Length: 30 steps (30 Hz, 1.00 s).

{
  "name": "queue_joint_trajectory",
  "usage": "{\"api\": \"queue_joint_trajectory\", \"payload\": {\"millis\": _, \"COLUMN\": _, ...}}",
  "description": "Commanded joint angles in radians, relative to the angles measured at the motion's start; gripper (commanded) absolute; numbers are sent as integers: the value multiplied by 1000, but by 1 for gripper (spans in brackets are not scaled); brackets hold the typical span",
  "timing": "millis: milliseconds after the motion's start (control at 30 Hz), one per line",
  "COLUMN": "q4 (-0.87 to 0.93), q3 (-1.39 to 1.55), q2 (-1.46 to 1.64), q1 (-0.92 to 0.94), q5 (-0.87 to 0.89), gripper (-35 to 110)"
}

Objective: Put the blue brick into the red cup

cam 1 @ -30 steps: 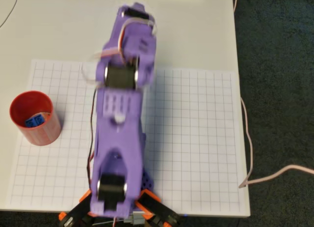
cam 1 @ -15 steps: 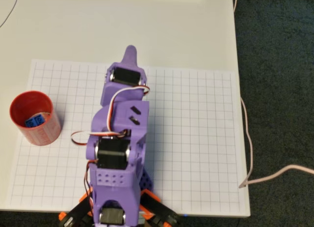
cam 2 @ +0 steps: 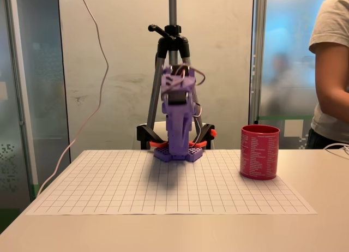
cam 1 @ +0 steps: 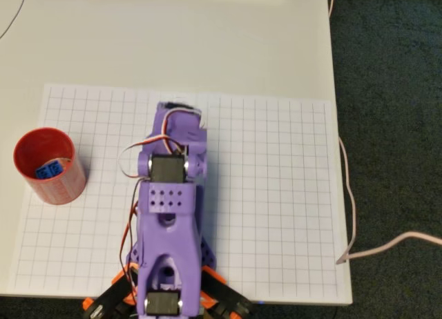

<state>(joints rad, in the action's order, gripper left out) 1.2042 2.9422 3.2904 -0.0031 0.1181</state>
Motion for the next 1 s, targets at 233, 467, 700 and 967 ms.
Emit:
{"api": "queue_joint_trajectory", "payload": {"millis": 233, "q4": 2, "q3": 86, "q2": 12, "q1": -2, "q5": -14, "gripper": 0}}
{"api": "queue_joint_trajectory", "payload": {"millis": 467, "q4": 0, "q3": 84, "q2": 12, "q1": -2, "q5": -17, "gripper": 0}}
{"api": "queue_joint_trajectory", "payload": {"millis": 700, "q4": 0, "q3": 84, "q2": 12, "q1": -2, "q5": -17, "gripper": 0}}
{"api": "queue_joint_trajectory", "payload": {"millis": 967, "q4": 0, "q3": 84, "q2": 12, "q1": -2, "q5": -17, "gripper": 0}}
